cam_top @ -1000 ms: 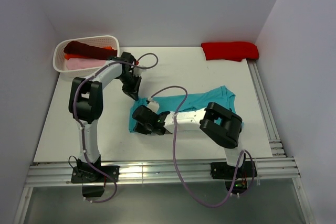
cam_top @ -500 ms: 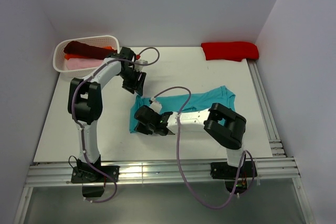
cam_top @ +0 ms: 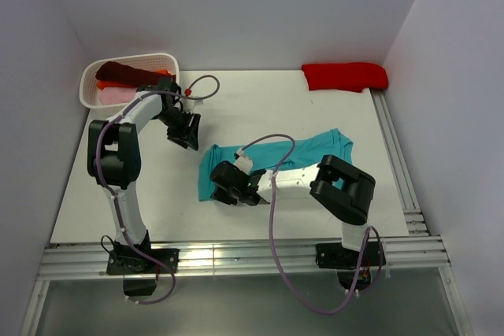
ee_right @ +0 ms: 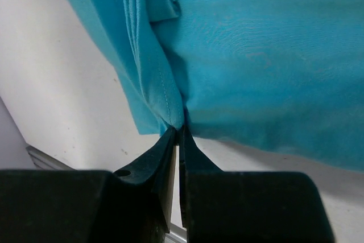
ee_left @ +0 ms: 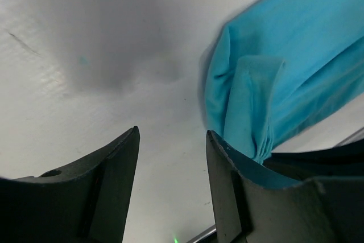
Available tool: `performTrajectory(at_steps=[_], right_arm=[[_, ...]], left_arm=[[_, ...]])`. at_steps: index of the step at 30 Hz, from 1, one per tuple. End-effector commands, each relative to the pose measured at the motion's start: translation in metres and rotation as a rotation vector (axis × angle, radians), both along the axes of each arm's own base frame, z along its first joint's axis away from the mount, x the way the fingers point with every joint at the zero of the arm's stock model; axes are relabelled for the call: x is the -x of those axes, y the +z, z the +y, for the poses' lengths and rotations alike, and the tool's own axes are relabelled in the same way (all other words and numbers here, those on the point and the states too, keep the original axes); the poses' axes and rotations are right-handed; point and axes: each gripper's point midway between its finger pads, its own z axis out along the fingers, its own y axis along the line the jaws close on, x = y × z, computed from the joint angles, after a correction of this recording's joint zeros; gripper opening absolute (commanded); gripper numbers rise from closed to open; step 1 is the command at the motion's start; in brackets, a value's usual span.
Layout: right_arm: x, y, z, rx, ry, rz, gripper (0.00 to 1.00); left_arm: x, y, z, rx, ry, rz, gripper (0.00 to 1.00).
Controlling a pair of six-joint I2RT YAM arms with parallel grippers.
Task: Roll the t-shirts
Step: Roll the tshirt
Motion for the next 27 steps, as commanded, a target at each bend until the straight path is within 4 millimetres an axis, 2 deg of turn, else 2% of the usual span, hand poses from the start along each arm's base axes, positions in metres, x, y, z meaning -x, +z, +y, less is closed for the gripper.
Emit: performTrajectory(at_steps=[1,3,7,9,12,14,15,18,21,22,23,25,26,27], right_arm=[[-0.009,0.023,-0.002,-0.045,-0.044,-0.034,0.11],[-0.008,0.023,-0.004,-0.039,-0.042,-0.033,0.13],[-0.009,0.027,-0.005,-0.030,-0.043,-0.041,0.27],[-0.010,0.030,-0.006,-0.030,-0.043,-0.048,0.30],[-0.011,0.040,-0.007,-0.030,-0.037,-0.064,0.39],[-0.018,0.056,-0.012,-0.018,-0.059,-0.107,0.43],[-0.018,0.057,-0.019,0.018,-0.052,-0.118,0.46],[-0.035,0.077,-0.025,0.037,-0.032,-0.174,0.48],[-0.068,0.099,-0.027,0.069,0.005,-0.275,0.52],[-0.076,0.097,-0.024,0.086,0.025,-0.292,0.53],[-0.095,0.107,-0.024,0.086,0.017,-0.318,0.53],[-0.111,0.100,-0.021,0.118,0.084,-0.337,0.54],[-0.128,0.106,-0.022,0.115,0.090,-0.367,0.54],[-0.136,0.106,-0.022,0.110,0.099,-0.375,0.56]], left_arm=[[0.010,0.004,-0.014,0.101,-0.066,0.009,0.55],[0.011,0.002,-0.017,0.121,-0.072,0.009,0.56],[0.015,-0.002,-0.025,0.173,-0.080,0.042,0.57],[0.013,-0.004,-0.027,0.183,-0.071,0.049,0.57],[0.010,-0.010,-0.030,0.191,-0.068,0.064,0.57],[0.010,-0.011,-0.031,0.196,-0.070,0.069,0.56],[0.010,-0.011,-0.031,0.194,-0.064,0.067,0.56],[0.010,-0.011,-0.030,0.192,-0.063,0.064,0.56],[0.006,-0.010,-0.028,0.176,-0.043,0.055,0.54],[0.005,-0.009,-0.027,0.170,-0.037,0.047,0.54],[0.002,-0.008,-0.026,0.165,-0.026,0.041,0.54],[-0.005,-0.005,-0.022,0.143,0.011,0.015,0.53],[-0.007,-0.004,-0.018,0.137,0.040,0.009,0.53],[-0.013,0.000,-0.013,0.122,0.056,-0.019,0.54]])
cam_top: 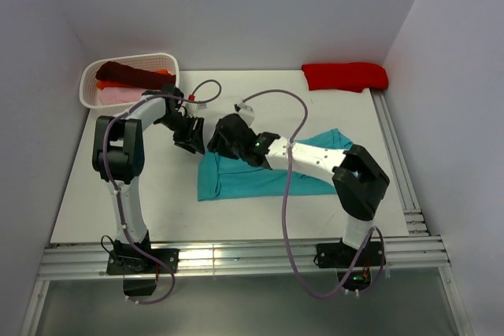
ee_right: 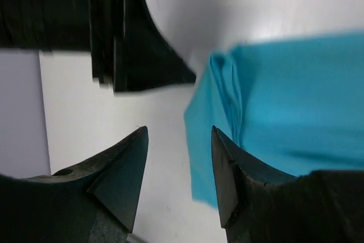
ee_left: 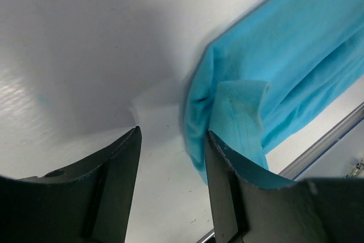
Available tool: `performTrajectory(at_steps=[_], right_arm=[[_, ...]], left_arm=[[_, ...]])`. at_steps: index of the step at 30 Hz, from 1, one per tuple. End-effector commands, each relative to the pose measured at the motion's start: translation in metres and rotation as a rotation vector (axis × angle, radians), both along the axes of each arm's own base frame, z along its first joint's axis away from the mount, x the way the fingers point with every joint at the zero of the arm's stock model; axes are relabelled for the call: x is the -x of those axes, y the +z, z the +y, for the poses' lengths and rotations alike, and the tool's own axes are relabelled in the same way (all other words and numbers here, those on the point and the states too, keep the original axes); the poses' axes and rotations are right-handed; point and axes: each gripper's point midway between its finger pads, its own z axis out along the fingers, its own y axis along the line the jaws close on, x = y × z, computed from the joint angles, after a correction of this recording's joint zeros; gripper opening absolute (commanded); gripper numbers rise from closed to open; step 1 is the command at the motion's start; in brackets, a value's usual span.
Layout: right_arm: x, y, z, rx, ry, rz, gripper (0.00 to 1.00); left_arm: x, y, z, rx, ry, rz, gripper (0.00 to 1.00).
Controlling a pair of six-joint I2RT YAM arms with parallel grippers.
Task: Roll the t-shirts
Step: Roll the tshirt
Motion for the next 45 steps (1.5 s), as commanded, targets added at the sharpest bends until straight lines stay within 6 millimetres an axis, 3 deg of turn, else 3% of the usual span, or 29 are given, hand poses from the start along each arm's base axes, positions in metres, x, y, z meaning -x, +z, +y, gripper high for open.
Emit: performTrajectory(at_steps=[1,3,6,11,15,21,30,34,41,45], right_arm=[[-0.034,-0.004,-0.001,0.062,0.103,-0.078,0.57],[-0.052,-0.004,-0.004,0.048,0.113,-0.097,0.60],[-0.063,-0.011,-0.004,0.067,0.140,-0.091,0.64],[-0.067,-0.021,0.014,0.045,0.202,-0.081,0.69],[-0.064,-0.032,0.027,0.015,0.245,-0.041,0.71],[-0.059,-0.053,0.030,0.012,0.254,0.001,0.72],[-0.054,-0.065,0.046,-0.012,0.303,0.032,0.70],[-0.051,-0.067,0.051,-0.035,0.314,0.038,0.57],[-0.048,-0.060,0.058,-0.098,0.326,0.038,0.23],[-0.045,-0.051,0.062,-0.156,0.334,0.019,0.16]], left_arm=[[-0.026,0.028,0.010,-0.016,0.078,-0.117,0.54],[-0.031,0.035,0.019,-0.015,0.115,-0.123,0.53],[-0.042,0.045,0.034,-0.027,0.159,-0.154,0.53],[-0.052,0.060,0.055,-0.031,0.223,-0.189,0.52],[-0.051,0.070,0.057,-0.026,0.220,-0.198,0.52],[-0.050,0.076,0.059,-0.023,0.214,-0.206,0.52],[-0.048,0.076,0.059,-0.018,0.210,-0.198,0.51],[-0.048,0.078,0.060,-0.019,0.209,-0.199,0.51],[-0.047,0.077,0.061,-0.016,0.206,-0.193,0.50],[-0.045,0.077,0.059,-0.010,0.200,-0.190,0.50]])
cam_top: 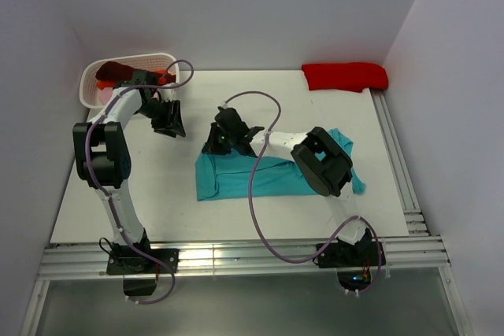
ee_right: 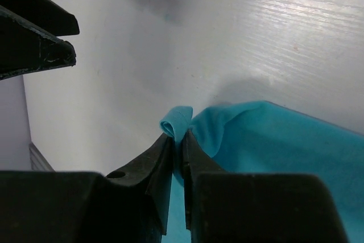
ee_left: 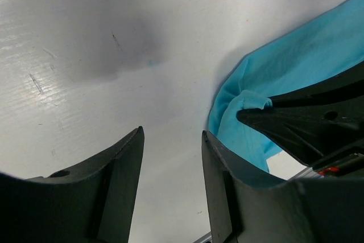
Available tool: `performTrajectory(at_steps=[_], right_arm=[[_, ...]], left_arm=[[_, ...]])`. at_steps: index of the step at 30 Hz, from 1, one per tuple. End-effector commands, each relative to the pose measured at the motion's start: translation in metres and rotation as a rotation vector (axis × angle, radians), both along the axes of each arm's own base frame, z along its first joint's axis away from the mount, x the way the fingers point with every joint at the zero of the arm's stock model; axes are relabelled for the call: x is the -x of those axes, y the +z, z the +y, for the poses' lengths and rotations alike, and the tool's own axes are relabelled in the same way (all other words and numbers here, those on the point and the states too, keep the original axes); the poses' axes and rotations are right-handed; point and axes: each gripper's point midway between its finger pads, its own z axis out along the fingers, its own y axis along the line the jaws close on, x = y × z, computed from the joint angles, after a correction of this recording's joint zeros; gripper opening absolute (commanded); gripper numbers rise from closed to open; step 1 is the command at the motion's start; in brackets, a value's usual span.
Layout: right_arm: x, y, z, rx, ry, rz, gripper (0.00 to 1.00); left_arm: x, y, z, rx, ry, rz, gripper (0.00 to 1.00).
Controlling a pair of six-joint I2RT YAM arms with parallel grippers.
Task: Roll the t-shirts
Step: Roll the tshirt
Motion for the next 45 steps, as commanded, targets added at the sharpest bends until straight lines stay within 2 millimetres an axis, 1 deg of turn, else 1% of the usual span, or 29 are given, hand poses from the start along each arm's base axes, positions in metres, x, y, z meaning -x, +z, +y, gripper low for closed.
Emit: performTrajectory(at_steps=[1,2,3,4,6,7,9,12,14,15,16,17,18,19,21,22,26,29,30,32,34,35,37,38,39,41,42,44,45], right_arm=[[0.001,0.026,0.014,-0.105,0.025,-0.041,0.14],[0.000,0.030,0.017,-0.126,0.028,-0.053,0.11],[0.001,0.031,0.018,-0.140,0.032,-0.055,0.10],[0.004,0.028,0.017,-0.144,0.034,-0.052,0.09],[0.003,0.037,0.018,-0.180,0.029,-0.072,0.09],[0.006,0.034,0.017,-0.178,0.032,-0.069,0.09],[0.007,0.041,0.017,-0.191,0.036,-0.087,0.09],[0.009,0.044,0.015,-0.188,0.038,-0.100,0.07],[0.012,0.042,0.013,-0.182,0.038,-0.100,0.07],[0.011,0.045,0.012,-0.179,0.030,-0.110,0.07],[0.011,0.044,0.011,-0.168,0.023,-0.110,0.07],[0.013,0.036,0.007,-0.124,0.013,-0.088,0.06],[0.011,0.034,0.004,-0.097,-0.010,-0.093,0.05],[0.009,0.034,0.003,-0.078,-0.021,-0.099,0.05],[0.014,0.026,-0.004,-0.021,-0.040,-0.073,0.04],[0.012,0.025,-0.006,-0.004,-0.053,-0.078,0.04],[0.023,0.015,-0.016,0.080,-0.070,-0.060,0.02],[0.027,0.011,-0.023,0.135,-0.094,-0.068,0.02],[0.032,0.009,-0.022,0.147,-0.087,-0.068,0.02],[0.034,0.007,-0.024,0.171,-0.097,-0.071,0.02],[0.037,0.006,-0.023,0.179,-0.093,-0.079,0.01],[0.036,0.007,-0.023,0.181,-0.095,-0.084,0.01],[0.034,0.011,-0.019,0.175,-0.092,-0.095,0.01],[0.032,0.010,-0.019,0.180,-0.097,-0.095,0.01],[0.029,0.018,-0.015,0.169,-0.094,-0.113,0.01],[0.026,0.020,-0.011,0.168,-0.090,-0.117,0.01],[0.021,0.029,-0.006,0.156,-0.087,-0.135,0.01],[0.018,0.030,0.000,0.154,-0.081,-0.138,0.01],[0.013,0.039,0.006,0.137,-0.077,-0.153,0.01]], left_arm=[[-0.005,0.031,-0.003,0.027,-0.023,-0.080,0.50],[-0.005,0.030,-0.003,0.027,-0.026,-0.080,0.50],[-0.004,0.030,-0.003,0.027,-0.027,-0.080,0.50],[-0.004,0.030,-0.003,0.027,-0.027,-0.080,0.50],[-0.003,0.028,-0.003,0.027,-0.033,-0.077,0.50],[-0.002,0.026,-0.002,0.025,-0.035,-0.074,0.50],[0.000,0.024,-0.004,0.032,-0.037,-0.066,0.50],[0.001,0.020,-0.005,0.042,-0.042,-0.054,0.50],[0.002,0.017,-0.006,0.049,-0.045,-0.045,0.51],[0.002,0.016,-0.007,0.053,-0.049,-0.042,0.51],[0.003,0.013,-0.008,0.055,-0.055,-0.036,0.51],[0.004,0.012,-0.009,0.058,-0.060,-0.029,0.51],[0.006,0.009,-0.011,0.061,-0.065,-0.015,0.51],[0.008,0.007,-0.014,0.062,-0.084,-0.017,0.52],[0.011,0.003,-0.019,0.054,-0.104,-0.014,0.52],[0.013,0.001,-0.025,0.050,-0.123,-0.013,0.53],[0.016,-0.004,-0.038,0.046,-0.161,-0.006,0.53],[0.018,-0.011,-0.048,0.031,-0.200,0.010,0.53],[0.017,-0.012,-0.049,0.022,-0.206,0.007,0.53],[0.017,-0.017,-0.055,-0.001,-0.227,0.005,0.53],[0.016,-0.019,-0.060,-0.022,-0.243,-0.002,0.53],[0.016,-0.023,-0.061,-0.024,-0.247,0.009,0.53],[0.014,-0.021,-0.068,-0.010,-0.265,0.010,0.52],[0.010,-0.020,-0.071,-0.001,-0.269,0.008,0.52],[0.009,-0.017,-0.073,0.008,-0.271,0.005,0.52],[0.005,-0.010,-0.081,0.044,-0.291,0.000,0.53],[0.003,-0.007,-0.082,0.049,-0.293,-0.003,0.53],[0.000,-0.002,-0.087,0.063,-0.302,-0.004,0.53],[-0.001,-0.002,-0.087,0.063,-0.307,-0.006,0.53]])
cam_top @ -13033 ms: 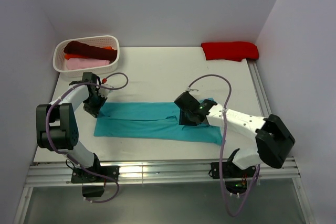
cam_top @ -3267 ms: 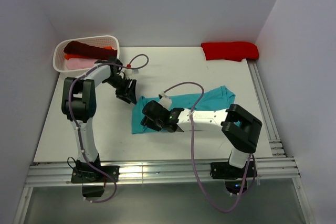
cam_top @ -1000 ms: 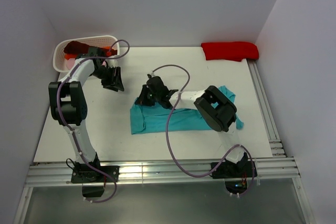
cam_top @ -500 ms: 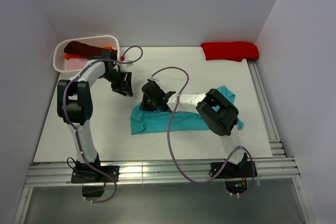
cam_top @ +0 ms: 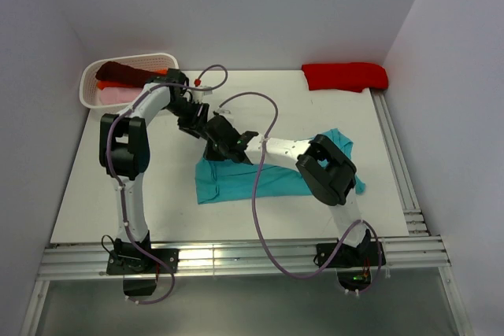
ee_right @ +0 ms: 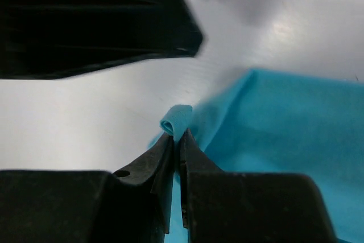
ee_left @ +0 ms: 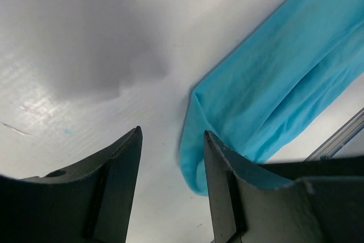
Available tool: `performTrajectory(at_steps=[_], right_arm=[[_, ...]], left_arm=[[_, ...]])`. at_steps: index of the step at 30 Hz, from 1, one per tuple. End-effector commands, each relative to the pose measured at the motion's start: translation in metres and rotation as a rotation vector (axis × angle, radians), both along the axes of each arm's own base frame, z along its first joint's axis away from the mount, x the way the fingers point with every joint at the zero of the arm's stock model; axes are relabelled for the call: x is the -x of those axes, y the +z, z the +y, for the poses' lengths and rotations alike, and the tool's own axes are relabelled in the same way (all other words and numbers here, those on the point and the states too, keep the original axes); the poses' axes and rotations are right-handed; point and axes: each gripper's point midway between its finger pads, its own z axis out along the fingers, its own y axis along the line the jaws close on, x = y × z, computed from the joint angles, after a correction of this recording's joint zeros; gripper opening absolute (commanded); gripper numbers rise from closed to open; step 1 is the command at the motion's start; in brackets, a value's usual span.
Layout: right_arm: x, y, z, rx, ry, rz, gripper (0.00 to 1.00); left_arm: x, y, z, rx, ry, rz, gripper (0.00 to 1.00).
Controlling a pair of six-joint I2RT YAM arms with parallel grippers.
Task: Roll the t-shirts
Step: Roll the tshirt
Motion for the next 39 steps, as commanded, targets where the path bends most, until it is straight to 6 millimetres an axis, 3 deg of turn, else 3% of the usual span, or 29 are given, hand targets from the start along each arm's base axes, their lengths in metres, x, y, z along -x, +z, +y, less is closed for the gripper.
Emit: performTrajectory(at_steps=[1,3,4,6,14,20,29,33,39], right_arm=[[-0.018,0.031,0.020,-0.028,0.013,-0.073,0.02],[-0.026,0.042,0.030,-0.038,0.018,-0.086,0.02],[-0.025,0.031,0.031,-0.009,0.025,-0.066,0.02],[-0.029,0.037,0.039,-0.024,0.033,-0.070,0.02],[-0.031,0.019,0.045,-0.001,0.040,-0.032,0.02],[-0.030,0.008,0.034,0.032,0.000,-0.017,0.02],[-0.037,-0.011,-0.004,0.113,-0.145,0.053,0.01],[-0.034,-0.014,-0.007,0.114,-0.156,0.061,0.13],[-0.035,-0.007,-0.006,0.096,-0.157,0.031,0.10]], left_arm=[[-0.006,0.018,-0.011,0.049,-0.039,-0.024,0.53],[-0.008,0.018,-0.012,0.046,-0.042,-0.025,0.53],[-0.009,0.018,-0.012,0.044,-0.041,-0.025,0.53],[-0.013,0.016,-0.011,0.033,-0.034,-0.035,0.52],[-0.021,0.010,-0.002,-0.023,0.005,-0.049,0.51],[-0.020,0.005,0.003,-0.049,0.017,-0.051,0.51],[-0.013,-0.002,0.013,-0.102,0.047,-0.072,0.50],[-0.011,-0.005,0.015,-0.111,0.060,-0.070,0.49],[-0.004,-0.008,0.013,-0.091,0.036,-0.052,0.46]])
